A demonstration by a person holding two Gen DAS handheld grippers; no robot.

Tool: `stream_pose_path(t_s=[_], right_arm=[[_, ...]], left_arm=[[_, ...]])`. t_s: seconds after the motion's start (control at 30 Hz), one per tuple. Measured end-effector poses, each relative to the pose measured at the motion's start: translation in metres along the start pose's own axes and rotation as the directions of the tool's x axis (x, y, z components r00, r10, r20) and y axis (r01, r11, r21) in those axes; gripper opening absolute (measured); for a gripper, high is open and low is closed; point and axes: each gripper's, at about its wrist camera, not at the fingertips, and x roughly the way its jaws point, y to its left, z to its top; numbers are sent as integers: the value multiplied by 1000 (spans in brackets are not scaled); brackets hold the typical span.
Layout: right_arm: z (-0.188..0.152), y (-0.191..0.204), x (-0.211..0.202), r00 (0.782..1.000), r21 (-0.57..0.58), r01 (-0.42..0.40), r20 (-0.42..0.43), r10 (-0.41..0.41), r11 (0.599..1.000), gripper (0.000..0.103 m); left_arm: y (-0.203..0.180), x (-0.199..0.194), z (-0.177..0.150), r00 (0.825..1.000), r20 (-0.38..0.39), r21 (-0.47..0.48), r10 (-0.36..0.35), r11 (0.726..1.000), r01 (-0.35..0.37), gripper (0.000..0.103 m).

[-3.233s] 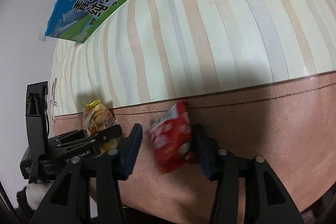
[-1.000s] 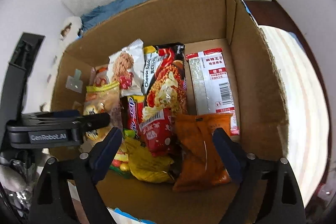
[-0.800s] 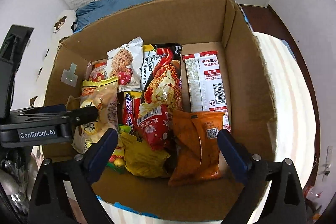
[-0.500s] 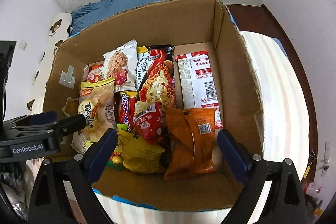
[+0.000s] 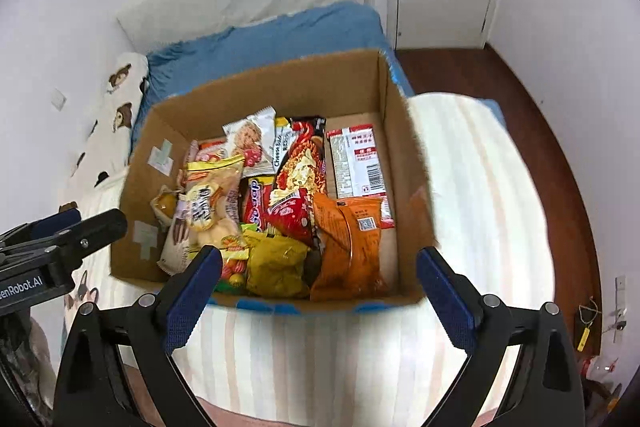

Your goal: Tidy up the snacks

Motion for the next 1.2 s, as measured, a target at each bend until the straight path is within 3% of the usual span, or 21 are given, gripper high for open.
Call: stream_pose_path(t_s=[0.3, 0.53, 0.73, 0.93, 1.2], right_arm=[[-49, 5, -97, 989, -32, 7, 150, -3, 999, 100], [-95, 13, -166, 973, -56, -3, 231, 16, 998, 100], [-125, 21, -215, 954, -71, -12, 299, 32, 997, 100], [-142, 26, -250, 940, -95, -14, 339, 46, 995, 101], [-158, 32, -269, 932, -119, -4, 359, 46, 993, 103]], left_arm=[[-5, -86, -61, 983, 179, 4, 47, 999, -48, 96], [-11, -137, -112, 969, 245, 16, 34, 999, -39, 96], [-14, -177, -148, 949, 309, 13, 65, 997, -72, 96], [-19, -212, -173, 925, 372, 12, 83, 996, -94, 96], [-17, -231, -184, 918, 390, -1, 73, 997, -79, 96]])
